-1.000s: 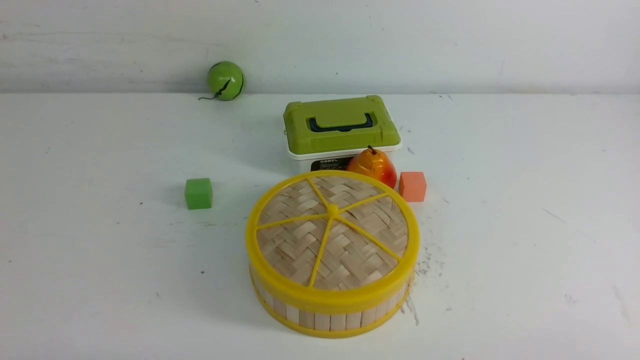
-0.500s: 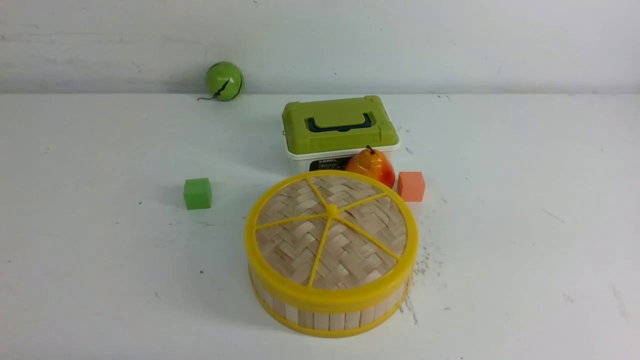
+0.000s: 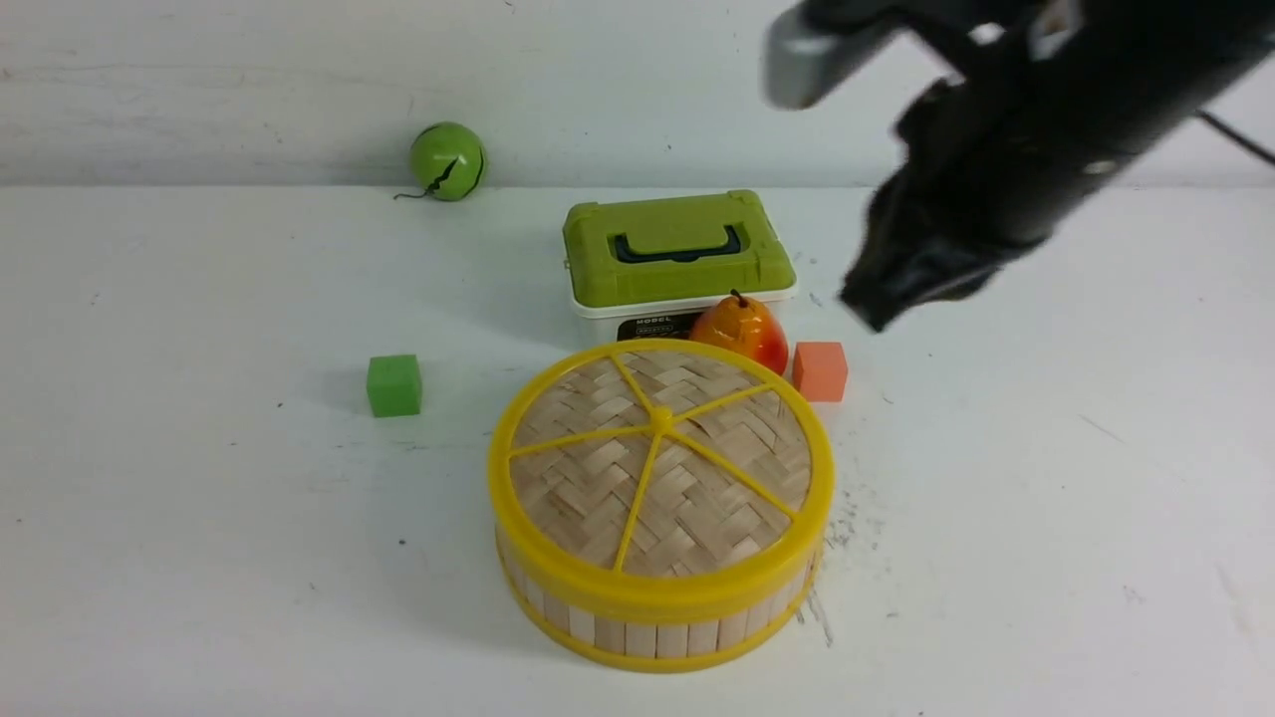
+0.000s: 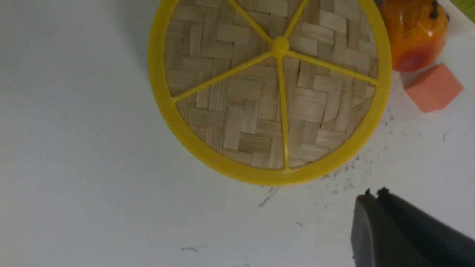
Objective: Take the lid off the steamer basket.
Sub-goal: Use the right arm to lift the lid of the steamer
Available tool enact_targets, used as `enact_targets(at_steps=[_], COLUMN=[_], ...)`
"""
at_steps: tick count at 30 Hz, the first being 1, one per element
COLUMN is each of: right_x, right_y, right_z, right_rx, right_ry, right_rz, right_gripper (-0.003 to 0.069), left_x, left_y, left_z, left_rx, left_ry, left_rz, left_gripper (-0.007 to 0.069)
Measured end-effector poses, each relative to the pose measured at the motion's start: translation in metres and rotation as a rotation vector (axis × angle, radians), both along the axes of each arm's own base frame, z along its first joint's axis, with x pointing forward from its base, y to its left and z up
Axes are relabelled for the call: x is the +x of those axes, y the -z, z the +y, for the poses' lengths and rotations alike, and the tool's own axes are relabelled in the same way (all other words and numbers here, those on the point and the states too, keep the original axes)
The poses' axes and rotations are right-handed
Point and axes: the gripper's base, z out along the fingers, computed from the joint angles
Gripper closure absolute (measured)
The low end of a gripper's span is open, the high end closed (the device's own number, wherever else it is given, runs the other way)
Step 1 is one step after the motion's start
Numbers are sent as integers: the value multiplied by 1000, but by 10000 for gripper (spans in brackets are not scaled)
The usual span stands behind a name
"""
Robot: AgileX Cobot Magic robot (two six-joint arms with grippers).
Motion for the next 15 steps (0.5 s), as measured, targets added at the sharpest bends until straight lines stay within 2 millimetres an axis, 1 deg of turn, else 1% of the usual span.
enact_targets(at_steps=[2, 3, 4, 5, 7, 9, 11, 12, 13, 15], right_x=[14, 20, 23, 34, 48, 60, 69, 70, 75, 78], right_y=[16, 25, 28, 42, 60, 74, 86, 87, 97, 105], right_z=[21, 31, 35, 49, 62, 71, 77, 78, 81, 84], right_rx=[-20, -26, -27, -28, -31, -28, -35, -35, -43, -50], right_ry=[-7, -4, -2, 17, 49, 81, 97, 100, 107, 109], right_rz=[25, 42, 48, 75, 109, 126, 138, 139, 155, 166], right_gripper=[613, 581, 568, 508, 426, 323, 253, 247, 206, 184], left_x=[0, 0, 0, 0, 0, 0, 0, 0, 0, 0], left_y=[0, 0, 0, 0, 0, 0, 0, 0, 0, 0], left_z=[0, 0, 0, 0, 0, 0, 0, 0, 0, 0], left_rx=[0, 0, 0, 0, 0, 0, 0, 0, 0, 0], left_ry=[0, 0, 0, 0, 0, 0, 0, 0, 0, 0], left_rz=[0, 0, 0, 0, 0, 0, 0, 0, 0, 0], left_gripper=[385, 385, 385, 385, 385, 385, 385, 385, 385, 385])
